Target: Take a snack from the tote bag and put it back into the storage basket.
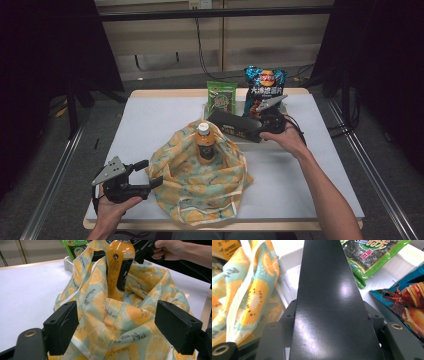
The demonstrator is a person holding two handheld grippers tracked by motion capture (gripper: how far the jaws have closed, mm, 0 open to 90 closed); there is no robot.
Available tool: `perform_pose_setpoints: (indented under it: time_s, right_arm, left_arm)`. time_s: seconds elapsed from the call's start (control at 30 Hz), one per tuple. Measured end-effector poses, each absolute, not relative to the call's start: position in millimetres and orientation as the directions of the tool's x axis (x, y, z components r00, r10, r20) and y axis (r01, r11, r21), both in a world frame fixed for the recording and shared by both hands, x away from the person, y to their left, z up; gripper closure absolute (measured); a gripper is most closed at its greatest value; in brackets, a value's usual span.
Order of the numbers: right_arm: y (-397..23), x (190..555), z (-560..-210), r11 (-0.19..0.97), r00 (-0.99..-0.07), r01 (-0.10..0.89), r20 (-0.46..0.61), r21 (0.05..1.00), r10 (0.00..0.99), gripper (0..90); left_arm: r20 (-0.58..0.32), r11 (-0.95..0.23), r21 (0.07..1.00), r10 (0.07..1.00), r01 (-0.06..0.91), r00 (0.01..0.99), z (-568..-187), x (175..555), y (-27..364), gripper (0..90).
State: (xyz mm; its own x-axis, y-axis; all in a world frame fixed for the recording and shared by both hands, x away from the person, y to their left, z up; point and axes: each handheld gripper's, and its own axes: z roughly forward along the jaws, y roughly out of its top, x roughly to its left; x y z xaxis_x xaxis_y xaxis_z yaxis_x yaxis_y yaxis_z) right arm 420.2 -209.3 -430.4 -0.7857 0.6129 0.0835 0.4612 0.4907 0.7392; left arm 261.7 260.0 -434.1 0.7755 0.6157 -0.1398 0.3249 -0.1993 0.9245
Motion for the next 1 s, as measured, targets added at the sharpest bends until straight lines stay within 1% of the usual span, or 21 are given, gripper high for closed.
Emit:
perform_pose_setpoints:
  time_s: [0.03, 0.17, 0.43, 0.57, 0.7, 1.0]
  right_arm:
    - [-209, 421, -431, 0.49, -0.783, 0.463, 0.082, 0.739, 0.617, 43.4]
    - [-207, 424, -437, 0.506, -0.792, 0.462, 0.081, 0.729, 0.606, 43.3]
    - [-203, 425, -440, 0.512, -0.799, 0.451, 0.074, 0.732, 0.597, 42.7]
    - [-204, 428, -442, 0.503, -0.801, 0.454, 0.089, 0.736, 0.592, 42.1]
    - [-205, 431, -444, 0.492, -0.794, 0.46, 0.093, 0.739, 0.601, 40.9]
    - [-207, 435, -446, 0.485, -0.79, 0.463, 0.097, 0.742, 0.605, 39.1]
  left_arm:
    - [-0.147, -0.192, 0.926, 0.608, 0.324, 0.781, -435, 263, 260, 18.8]
    - [-0.144, -0.19, 0.924, 0.632, 0.332, 0.762, -435, 263, 264, 18.9]
    - [-0.148, -0.192, 0.922, 0.627, 0.336, 0.765, -436, 264, 262, 18.7]
    - [-0.138, -0.204, 0.921, 0.626, 0.332, 0.768, -436, 265, 263, 18.1]
    - [-0.155, -0.188, 0.923, 0.616, 0.335, 0.772, -437, 266, 264, 18.1]
    - [-0.159, -0.186, 0.922, 0.619, 0.34, 0.769, -438, 267, 265, 18.0]
